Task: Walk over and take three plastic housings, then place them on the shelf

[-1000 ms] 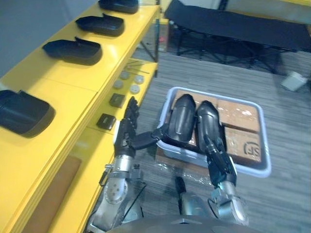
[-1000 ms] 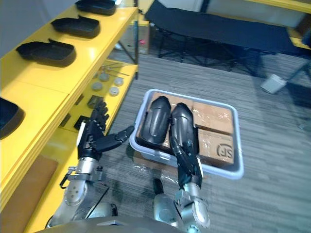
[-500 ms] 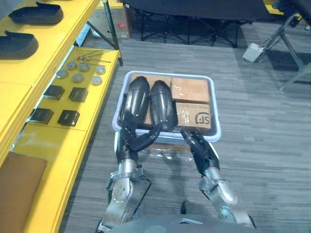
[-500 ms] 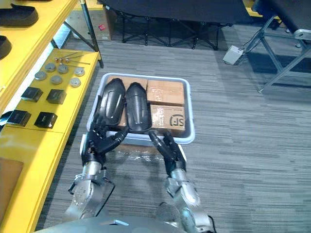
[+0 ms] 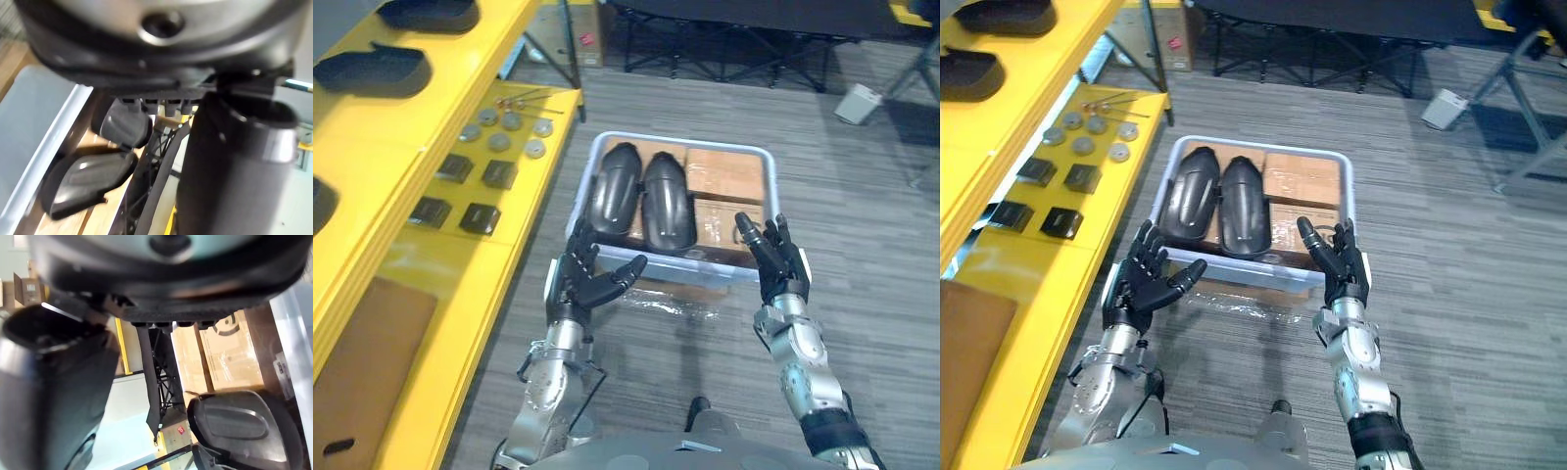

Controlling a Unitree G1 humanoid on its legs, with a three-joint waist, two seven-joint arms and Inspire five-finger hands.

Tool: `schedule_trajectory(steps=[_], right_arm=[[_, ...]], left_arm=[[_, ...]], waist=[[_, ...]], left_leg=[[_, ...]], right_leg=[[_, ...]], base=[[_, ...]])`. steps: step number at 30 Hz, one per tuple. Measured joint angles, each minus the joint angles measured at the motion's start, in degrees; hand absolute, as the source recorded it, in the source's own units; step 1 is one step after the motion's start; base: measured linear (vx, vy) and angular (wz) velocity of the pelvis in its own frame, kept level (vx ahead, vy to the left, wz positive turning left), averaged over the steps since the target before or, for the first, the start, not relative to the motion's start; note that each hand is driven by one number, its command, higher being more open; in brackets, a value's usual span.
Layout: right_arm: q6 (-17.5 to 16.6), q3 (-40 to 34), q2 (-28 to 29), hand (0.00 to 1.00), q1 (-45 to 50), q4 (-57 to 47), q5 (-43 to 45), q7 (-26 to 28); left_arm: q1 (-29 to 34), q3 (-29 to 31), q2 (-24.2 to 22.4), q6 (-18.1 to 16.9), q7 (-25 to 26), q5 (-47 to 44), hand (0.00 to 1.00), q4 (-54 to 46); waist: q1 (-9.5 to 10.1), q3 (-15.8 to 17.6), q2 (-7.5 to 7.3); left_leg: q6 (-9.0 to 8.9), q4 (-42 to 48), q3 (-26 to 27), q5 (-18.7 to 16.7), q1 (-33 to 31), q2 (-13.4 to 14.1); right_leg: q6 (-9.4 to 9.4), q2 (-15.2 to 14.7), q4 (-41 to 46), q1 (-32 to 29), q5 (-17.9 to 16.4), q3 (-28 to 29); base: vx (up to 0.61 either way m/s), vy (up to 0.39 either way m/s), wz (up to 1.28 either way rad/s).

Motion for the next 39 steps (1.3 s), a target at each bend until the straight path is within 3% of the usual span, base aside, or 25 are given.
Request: schedule_trajectory(steps=[4, 9, 12, 17, 20, 25, 29, 33, 36, 39], right_arm=[[1.3, -0.5, -5.3, 1.0, -17.1, 13.0, -2.6, -3.8], [1.8, 3.7, -19.7, 1.0, -41.9, 31.4, -6.6, -9.5], [2.8, 6.6, -22.8, 1.0, -47.5, 36.9, -8.9, -12.9], [5.9, 8.7, -23.6, 1.0, -52.4, 44.0, -11.1, -18.8], [9.2, 8.7, -26.5, 1.0, -54.0, 47.1, -11.1, -18.5], [15.3, 8.8, -29.1, 1.0, -56.1, 51.3, -12.5, -16.2], [17.9, 10.0, -30.3, 1.0, -57.9, 54.8, -13.9, -14.0], [17.5, 11.1, -30.6, 1.0, -58.3, 56.0, -15.7, -13.0], [16.1, 13.6, -32.6, 1.0, -59.7, 56.2, -18.0, -12.8], [15.0, 18.3, -32.6, 1.0, -61.2, 56.1, -20.7, -13.2]], left_arm=[[-2.3, 4.3, 1.6, -0.1, -0.2, 0.0, 1.0, -0.5], [-2.8, 1.3, 1.9, -0.1, -3.0, -0.2, 1.0, -0.5], [-3.0, -0.8, 2.0, -0.3, -3.7, -1.4, 1.0, 1.0], [-3.3, -2.1, 1.8, -4.2, -3.8, -4.4, 1.0, 3.9], [-3.7, -2.2, 1.1, -4.5, -3.8, -4.9, 1.0, 5.0], [-4.2, -2.4, 0.8, -5.6, -3.7, -6.6, 1.0, 6.7], [-4.8, -3.2, 0.8, -5.6, -3.7, -7.1, 1.0, 9.4], [-5.9, -5.1, 0.7, -6.1, -3.7, -7.9, 1.0, 11.6], [-7.3, -6.8, -0.1, -6.7, -3.3, -8.0, 1.0, 13.6], [-8.6, -7.0, -0.3, -6.8, -2.1, -8.0, 1.0, 16.8]], waist=[[2.51, 4.2, -0.77], [5.31, 10.9, 1.18], [6.47, 12.1, 1.32], [7.13, 13.1, 1.83], [7.91, 14.3, 3.24], [8.1, 16.3, 3.96], [8.31, 16.8, 4.39], [9.49, 17.1, 5.29], [10.13, 18.0, 7.2], [10.99, 18.0, 7.35]], left_leg=[[0.72, 0.1, -2.6, 2.0, -3.5, -1.1], [1.61, -0.2, -4.8, 5.1, -8.2, -1.7], [1.82, -0.2, -5.3, 5.4, -9.0, -2.0], [1.95, 0.4, -5.9, 5.5, -10.8, -2.2], [1.96, 1.0, -6.4, 5.5, -12.1, -2.1], [1.99, 3.0, -7.2, 5.3, -14.6, -1.9], [2.14, 6.0, -7.7, 4.5, -18.1, -1.7], [2.13, 9.7, -8.1, 3.2, -21.8, -1.1], [2.22, 12.0, -9.2, 3.0, -25.2, -1.1], [2.09, 12.0, -9.7, 3.2, -26.8, -0.8]], right_leg=[[0.33, -0.3, -3.2, 0.0, 2.7, -2.5], [0.35, -0.2, -3.8, -3.1, 5.0, -4.3], [0.49, -0.5, -3.7, -3.7, 5.3, -4.7], [0.57, -0.6, -3.5, -4.9, 5.3, -5.3], [0.57, -0.5, -2.9, -5.8, 5.3, -5.7], [0.56, -0.5, -1.7, -7.5, 5.3, -6.1], [0.45, -0.4, -0.4, -10.1, 5.2, -6.2], [-0.3, -0.3, 1.9, -13.1, 4.6, -6.2], [-0.62, -0.5, 4.9, -16.3, 3.6, -6.5], [-1.04, -0.5, 6.8, -18.6, 2.9, -6.5]], base=[[-0.11, 0.054, 0.33], [-0.12, 0.038, 0.2], [-0.03, 0.029, 0.1], [-0.01, 0.012, 0.05], [-0.04, 0.006, 0.04], [-0.05, 0.003, 0.04], [-0.06, 0.008, 0.0], [-0.07, 0.012, -0.06], [-0.07, 0.011, 0.05], [-0.04, -0.008, 0.0]])
